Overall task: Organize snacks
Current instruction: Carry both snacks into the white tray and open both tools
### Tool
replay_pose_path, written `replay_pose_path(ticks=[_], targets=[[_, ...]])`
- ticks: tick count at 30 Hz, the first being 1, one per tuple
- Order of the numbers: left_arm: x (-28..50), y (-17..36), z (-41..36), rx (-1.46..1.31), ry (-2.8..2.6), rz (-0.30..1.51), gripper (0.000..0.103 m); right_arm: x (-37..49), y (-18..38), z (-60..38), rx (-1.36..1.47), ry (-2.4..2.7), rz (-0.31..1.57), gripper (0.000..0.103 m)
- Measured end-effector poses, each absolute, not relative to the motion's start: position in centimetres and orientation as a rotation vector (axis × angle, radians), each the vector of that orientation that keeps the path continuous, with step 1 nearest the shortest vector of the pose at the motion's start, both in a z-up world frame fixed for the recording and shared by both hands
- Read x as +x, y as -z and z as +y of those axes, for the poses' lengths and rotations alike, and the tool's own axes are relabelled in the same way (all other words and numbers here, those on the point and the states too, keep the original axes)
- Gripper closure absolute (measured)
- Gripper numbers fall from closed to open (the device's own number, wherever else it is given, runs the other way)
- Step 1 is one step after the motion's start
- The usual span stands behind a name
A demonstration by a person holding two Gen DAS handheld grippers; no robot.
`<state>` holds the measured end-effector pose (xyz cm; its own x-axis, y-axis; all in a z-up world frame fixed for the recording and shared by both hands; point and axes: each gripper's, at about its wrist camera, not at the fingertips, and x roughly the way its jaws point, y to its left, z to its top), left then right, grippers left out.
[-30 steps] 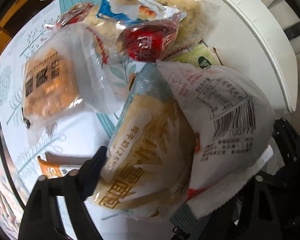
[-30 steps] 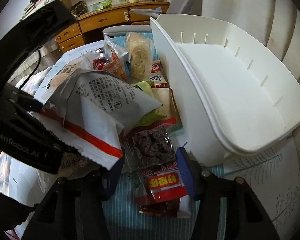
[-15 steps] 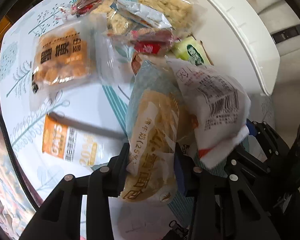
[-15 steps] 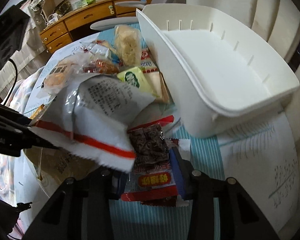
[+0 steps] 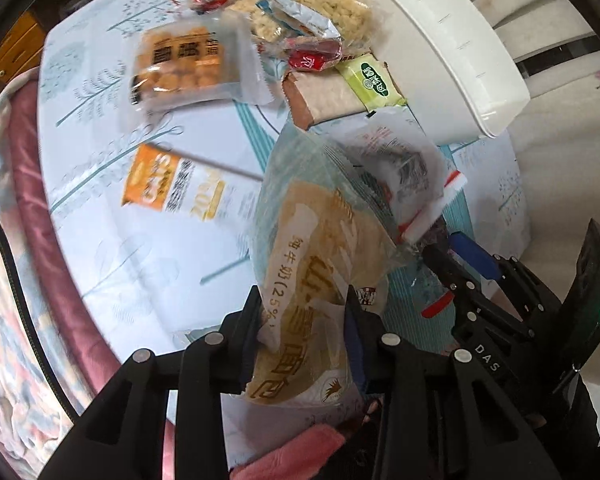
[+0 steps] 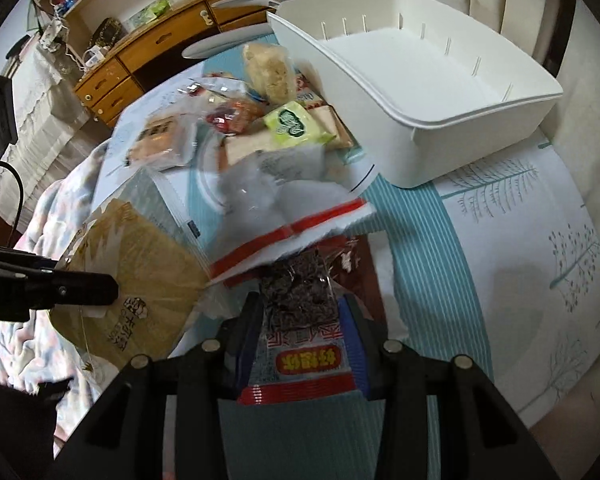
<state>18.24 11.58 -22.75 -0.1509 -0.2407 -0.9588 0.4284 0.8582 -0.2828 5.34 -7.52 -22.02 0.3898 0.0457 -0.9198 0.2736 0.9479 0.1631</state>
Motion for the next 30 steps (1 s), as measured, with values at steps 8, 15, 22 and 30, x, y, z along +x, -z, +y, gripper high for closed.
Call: replay_pose_path(ticks=[8, 15, 22, 30], targets=[[16.8, 16.6, 13.8, 0.056, 0.568, 1.533, 0.068, 4.0, 18.0, -7.2, 0.323, 0.056, 1.122, 0.063], [15.1, 12.6, 10.9, -0.1, 0.564, 1.406, 0.068, 4.3, 14.5, -9.5, 0.343, -0.009, 1.093, 0.063], [14.2, 10.7, 8.0, -0.229, 0.563, 1.289, 0.068, 5.5, 10.9, -12.9, 0.303, -0.097, 1.014, 0.063], [14.3, 9.6, 2.9, -0.274, 0.488, 1.214, 0.068, 7.0, 8.4, -17.6, 0.26, -0.154, 0.964, 0.063]])
